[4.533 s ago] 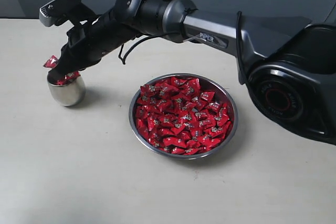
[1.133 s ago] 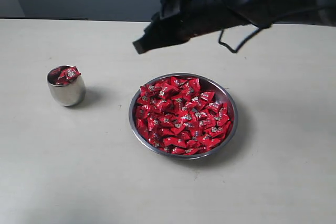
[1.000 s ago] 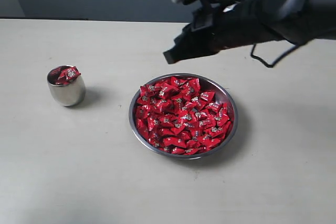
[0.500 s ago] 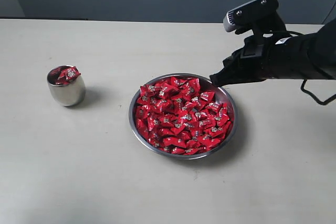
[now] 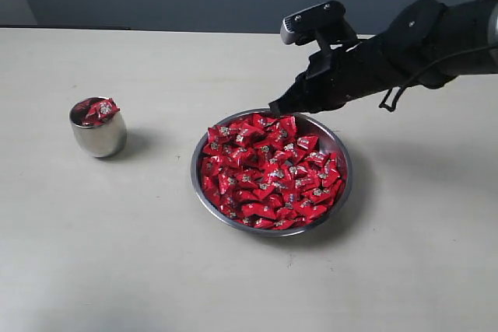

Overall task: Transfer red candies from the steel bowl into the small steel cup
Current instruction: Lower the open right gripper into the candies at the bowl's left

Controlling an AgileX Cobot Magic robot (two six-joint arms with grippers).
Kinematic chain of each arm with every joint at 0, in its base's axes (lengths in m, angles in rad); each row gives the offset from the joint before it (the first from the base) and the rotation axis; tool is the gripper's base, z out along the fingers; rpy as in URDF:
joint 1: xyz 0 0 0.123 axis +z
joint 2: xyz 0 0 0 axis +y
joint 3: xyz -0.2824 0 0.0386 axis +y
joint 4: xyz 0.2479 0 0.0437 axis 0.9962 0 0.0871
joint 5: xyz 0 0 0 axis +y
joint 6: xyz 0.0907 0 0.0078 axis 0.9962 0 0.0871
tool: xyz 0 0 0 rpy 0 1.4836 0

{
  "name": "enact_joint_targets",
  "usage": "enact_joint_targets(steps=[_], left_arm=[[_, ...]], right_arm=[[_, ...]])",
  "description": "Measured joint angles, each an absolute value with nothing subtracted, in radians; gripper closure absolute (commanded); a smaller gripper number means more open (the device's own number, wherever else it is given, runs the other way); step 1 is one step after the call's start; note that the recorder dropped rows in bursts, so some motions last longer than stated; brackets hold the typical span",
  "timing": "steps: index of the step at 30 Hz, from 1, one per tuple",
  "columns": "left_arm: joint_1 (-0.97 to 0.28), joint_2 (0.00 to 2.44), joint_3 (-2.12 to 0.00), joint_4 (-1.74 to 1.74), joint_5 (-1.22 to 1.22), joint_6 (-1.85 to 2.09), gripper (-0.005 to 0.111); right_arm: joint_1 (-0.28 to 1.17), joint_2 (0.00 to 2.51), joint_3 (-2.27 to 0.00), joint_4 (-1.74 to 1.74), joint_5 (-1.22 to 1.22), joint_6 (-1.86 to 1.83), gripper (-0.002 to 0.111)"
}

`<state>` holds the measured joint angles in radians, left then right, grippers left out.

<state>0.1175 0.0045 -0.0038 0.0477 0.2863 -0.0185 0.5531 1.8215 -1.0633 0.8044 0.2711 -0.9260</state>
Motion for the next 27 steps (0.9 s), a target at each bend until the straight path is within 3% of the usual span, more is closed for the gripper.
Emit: enact_joint_targets(steps=[10, 18, 27], left_arm=[[0.118, 0.004, -0.004, 0.048, 0.286, -0.018, 0.106], [0.118, 0.004, -0.004, 0.048, 0.286, -0.018, 0.106], [0.118, 0.004, -0.004, 0.048, 0.286, -0.018, 0.106]], right_arm=[[0.553, 1.996, -1.256, 0.959, 0.538, -0.897, 0.109], [0.535, 2.000, -1.267, 0.955, 0.571, -0.739, 0.109], [0.476, 2.047, -1.267, 1.205, 0.744, -0.904, 0.109]])
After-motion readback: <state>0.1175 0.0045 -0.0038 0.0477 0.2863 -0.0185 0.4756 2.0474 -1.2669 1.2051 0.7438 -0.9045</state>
